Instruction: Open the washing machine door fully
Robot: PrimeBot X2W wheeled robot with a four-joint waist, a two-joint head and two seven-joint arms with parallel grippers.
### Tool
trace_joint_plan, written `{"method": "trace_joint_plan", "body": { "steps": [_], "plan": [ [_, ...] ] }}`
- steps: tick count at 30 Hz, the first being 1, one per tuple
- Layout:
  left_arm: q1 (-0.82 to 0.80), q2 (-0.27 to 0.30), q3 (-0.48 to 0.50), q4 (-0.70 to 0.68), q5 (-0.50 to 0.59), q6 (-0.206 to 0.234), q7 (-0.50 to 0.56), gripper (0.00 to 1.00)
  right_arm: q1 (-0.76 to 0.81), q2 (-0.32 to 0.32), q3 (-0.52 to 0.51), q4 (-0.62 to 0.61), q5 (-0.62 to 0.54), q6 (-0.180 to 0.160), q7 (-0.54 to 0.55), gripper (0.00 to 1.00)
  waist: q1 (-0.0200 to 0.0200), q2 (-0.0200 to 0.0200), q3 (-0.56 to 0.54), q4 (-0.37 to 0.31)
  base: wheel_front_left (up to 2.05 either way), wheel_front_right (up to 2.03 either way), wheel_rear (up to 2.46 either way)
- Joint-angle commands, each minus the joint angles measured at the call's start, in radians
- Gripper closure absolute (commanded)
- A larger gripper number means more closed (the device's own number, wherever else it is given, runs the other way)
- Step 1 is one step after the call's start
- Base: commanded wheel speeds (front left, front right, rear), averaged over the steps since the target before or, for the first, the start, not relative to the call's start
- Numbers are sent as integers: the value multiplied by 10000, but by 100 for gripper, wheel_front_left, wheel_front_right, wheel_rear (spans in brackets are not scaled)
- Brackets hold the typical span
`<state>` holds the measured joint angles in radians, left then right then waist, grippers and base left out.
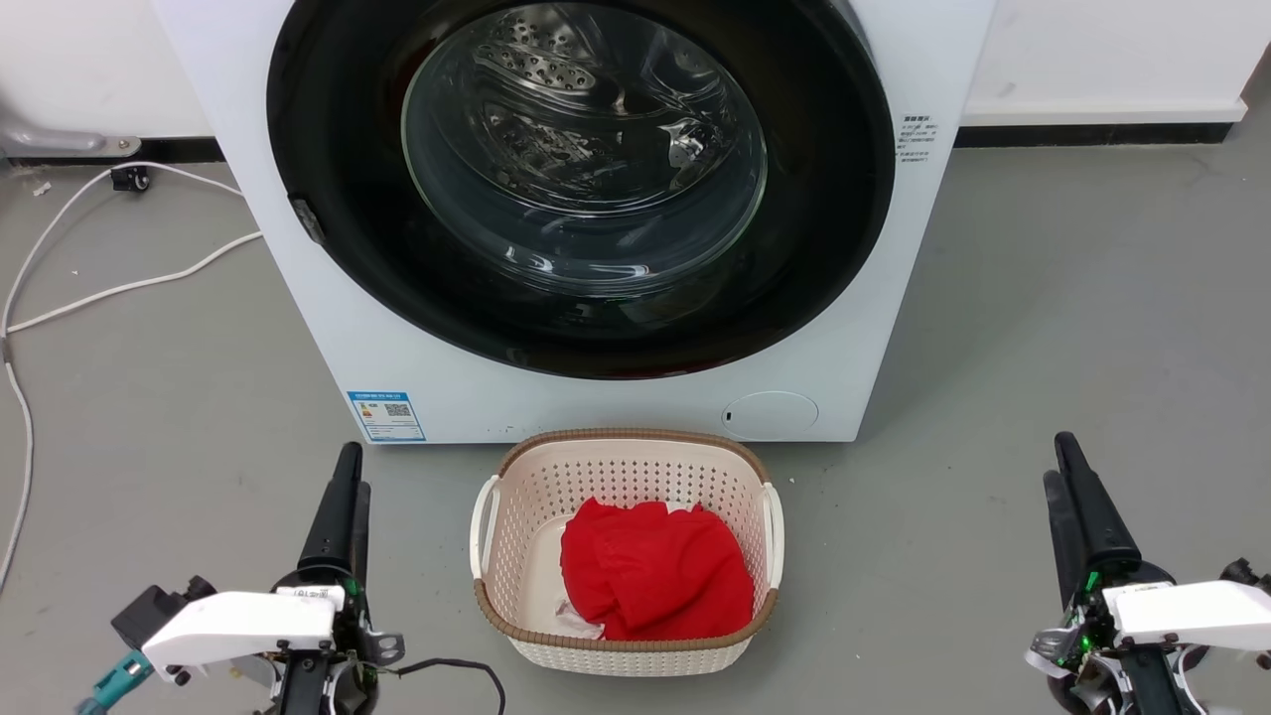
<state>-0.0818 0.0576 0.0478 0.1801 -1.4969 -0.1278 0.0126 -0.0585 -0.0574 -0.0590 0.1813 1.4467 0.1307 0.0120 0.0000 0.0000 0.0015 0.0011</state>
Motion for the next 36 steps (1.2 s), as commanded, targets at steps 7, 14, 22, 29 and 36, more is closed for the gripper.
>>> {"method": "trace_joint_plan", "body": {
  "steps": [7,14,22,29,36],
  "plan": [
    [-235,3,163,-849,1587,-14,-328,0,-88,-5,100,-666,-1913,0,-329,0,0,0,-5,-2,0,0,0],
    [-207,-9,148,-1275,2943,-17,-588,0,10,3,266,-1142,-3860,0,-590,0,0,0,-5,-7,0,0,0],
    [-111,-16,-73,-1480,4733,-20,-867,0,141,12,428,-1444,-6212,0,-864,0,0,0,-36,10,0,0,0],
    [11,17,-302,-1465,6509,-23,-1090,0,304,21,496,-1470,-7579,0,-1090,0,0,0,-82,3,0,0,0],
    [48,27,-380,-1437,7900,-26,-1296,0,330,29,564,-1354,-8631,0,-1252,0,0,0,-89,-18,0,0,0]
  ]
}}
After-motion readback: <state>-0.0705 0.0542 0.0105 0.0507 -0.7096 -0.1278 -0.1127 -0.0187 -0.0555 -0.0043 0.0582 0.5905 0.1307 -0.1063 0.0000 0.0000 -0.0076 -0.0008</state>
